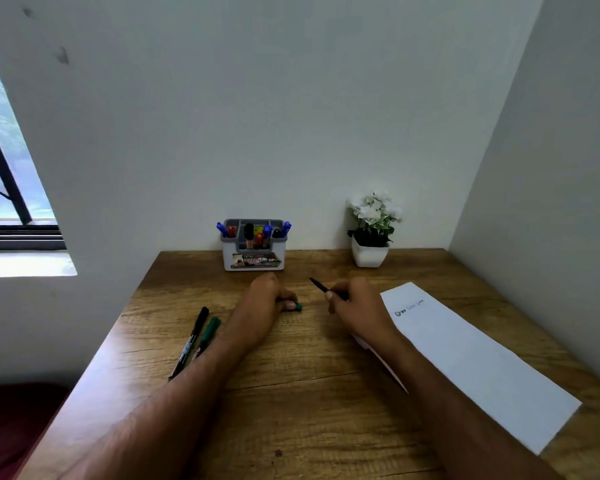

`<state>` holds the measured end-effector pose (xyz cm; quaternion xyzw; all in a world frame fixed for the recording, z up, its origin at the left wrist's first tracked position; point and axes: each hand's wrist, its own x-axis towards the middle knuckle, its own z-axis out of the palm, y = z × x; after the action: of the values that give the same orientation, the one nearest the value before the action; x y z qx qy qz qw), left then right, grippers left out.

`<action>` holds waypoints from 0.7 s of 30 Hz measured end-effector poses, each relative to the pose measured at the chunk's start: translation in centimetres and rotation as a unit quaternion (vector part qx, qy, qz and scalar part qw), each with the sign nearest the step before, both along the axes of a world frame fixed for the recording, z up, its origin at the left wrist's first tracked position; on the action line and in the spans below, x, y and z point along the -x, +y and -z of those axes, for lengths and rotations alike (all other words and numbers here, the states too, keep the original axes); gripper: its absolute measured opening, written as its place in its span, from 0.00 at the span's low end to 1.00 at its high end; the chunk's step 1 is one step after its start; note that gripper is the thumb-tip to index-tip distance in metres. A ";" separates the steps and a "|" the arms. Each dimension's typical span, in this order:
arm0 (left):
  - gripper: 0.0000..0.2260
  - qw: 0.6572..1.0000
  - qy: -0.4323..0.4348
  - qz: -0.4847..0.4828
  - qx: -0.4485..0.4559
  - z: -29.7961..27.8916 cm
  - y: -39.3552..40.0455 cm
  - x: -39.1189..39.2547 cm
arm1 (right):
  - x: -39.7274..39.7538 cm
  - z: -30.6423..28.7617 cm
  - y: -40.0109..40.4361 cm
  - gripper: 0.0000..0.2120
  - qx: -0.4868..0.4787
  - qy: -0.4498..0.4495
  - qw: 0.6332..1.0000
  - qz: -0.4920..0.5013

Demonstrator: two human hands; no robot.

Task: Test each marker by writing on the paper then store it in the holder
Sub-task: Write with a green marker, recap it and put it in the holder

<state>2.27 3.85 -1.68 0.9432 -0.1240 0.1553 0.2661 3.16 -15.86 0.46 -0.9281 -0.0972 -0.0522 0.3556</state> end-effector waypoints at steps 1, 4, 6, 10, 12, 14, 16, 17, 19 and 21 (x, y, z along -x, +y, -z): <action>0.09 1.000 0.000 -0.005 -0.004 0.2 0.1 -0.1 | 0.0 0.2 -0.1 0.10 -0.027 0.007 1.000 0.002; 0.10 1.000 0.001 -0.009 -0.018 0.4 0.1 -0.2 | 0.2 0.5 -0.4 0.18 -0.194 0.057 0.979 -0.014; 0.09 1.000 -0.005 -0.008 -0.021 0.3 0.1 -0.3 | 0.5 0.0 -0.8 0.19 -0.276 0.081 0.957 -0.030; 0.07 1.000 -0.022 -0.018 -0.010 0.1 -0.7 -0.4 | 1.1 -0.8 -2.3 0.13 -0.373 0.082 0.922 -0.057; 0.06 0.999 -0.041 -0.021 0.006 -0.2 -1.9 -0.3 | 1.3 -1.0 -3.5 0.14 -0.428 0.091 0.897 -0.057; 0.05 0.998 -0.049 -0.011 0.027 -0.5 -3.4 -0.1 | 1.2 -1.2 -4.9 0.16 -0.479 0.101 0.870 -0.057; 0.06 0.998 -0.046 0.028 0.035 -0.6 -5.0 0.2 | 1.0 -1.2 -6.5 0.17 -0.514 0.093 0.850 -0.066; 0.08 0.997 -0.036 0.054 0.032 -0.5 -5.8 0.4 | 1.0 -1.0 -7.4 0.16 -0.524 0.081 0.845 -0.070; 0.13 0.995 -0.004 0.100 0.015 -0.5 -7.5 0.8 | 1.3 -0.7 -8.9 0.17 -0.535 0.051 0.841 -0.065; 0.17 0.991 0.036 0.130 -0.003 -0.2 -9.0 0.9 | 1.7 -0.3 -10.1 0.16 -0.514 0.017 0.857 -0.036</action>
<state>1.35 -5.16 -1.44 0.9249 -0.2369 0.0851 0.2851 1.51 -26.01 0.71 -0.6103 -0.0837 -0.0662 0.7850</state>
